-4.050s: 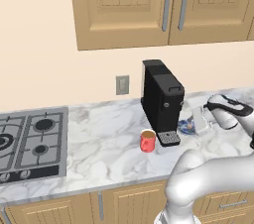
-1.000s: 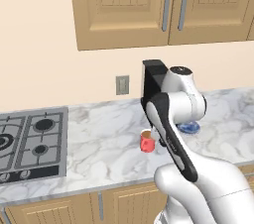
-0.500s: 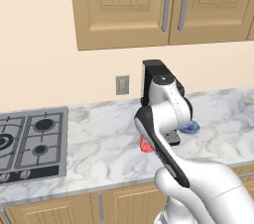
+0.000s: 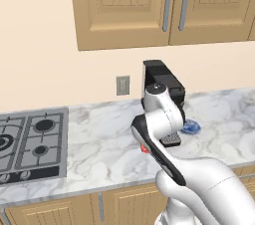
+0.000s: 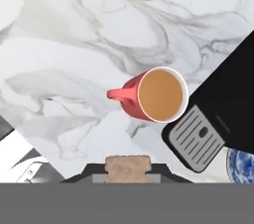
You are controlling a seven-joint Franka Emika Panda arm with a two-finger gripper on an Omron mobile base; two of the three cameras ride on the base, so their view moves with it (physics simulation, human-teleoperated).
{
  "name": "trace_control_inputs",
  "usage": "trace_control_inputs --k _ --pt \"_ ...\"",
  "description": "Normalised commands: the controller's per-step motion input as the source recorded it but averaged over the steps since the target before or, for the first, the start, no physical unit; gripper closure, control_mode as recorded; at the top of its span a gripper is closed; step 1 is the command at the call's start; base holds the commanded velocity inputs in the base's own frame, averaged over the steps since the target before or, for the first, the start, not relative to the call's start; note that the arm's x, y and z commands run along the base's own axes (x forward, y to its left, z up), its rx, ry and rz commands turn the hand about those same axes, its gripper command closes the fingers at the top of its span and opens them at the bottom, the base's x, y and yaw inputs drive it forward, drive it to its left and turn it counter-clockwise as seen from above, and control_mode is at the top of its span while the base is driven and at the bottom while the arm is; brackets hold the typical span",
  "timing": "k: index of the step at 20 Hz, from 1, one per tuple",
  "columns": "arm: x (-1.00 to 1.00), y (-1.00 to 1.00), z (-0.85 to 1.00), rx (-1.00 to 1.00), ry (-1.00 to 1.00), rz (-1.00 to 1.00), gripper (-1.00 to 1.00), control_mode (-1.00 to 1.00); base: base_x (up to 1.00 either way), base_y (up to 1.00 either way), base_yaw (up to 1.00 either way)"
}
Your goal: Take a sugar cube from the saucer and place it inside the coffee. Then, grab milk from the fridge and place it next to the coffee on the counter to sweeten the coffee.
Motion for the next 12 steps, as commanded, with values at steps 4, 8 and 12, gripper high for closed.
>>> trace_control_inputs --k 4,8,12 --pt "0.40 0.00 -0.15 -0.01 -0.01 -0.04 1.00 -1.00 0.00 0.00 0.00" --pt "0.38 0.00 -0.19 0.00 0.00 -0.04 1.00 -1.00 0.00 0.00 0.00" --pt "0.34 0.00 -0.26 0.00 0.00 -0.03 1.00 -1.00 0.00 0.00 0.00"
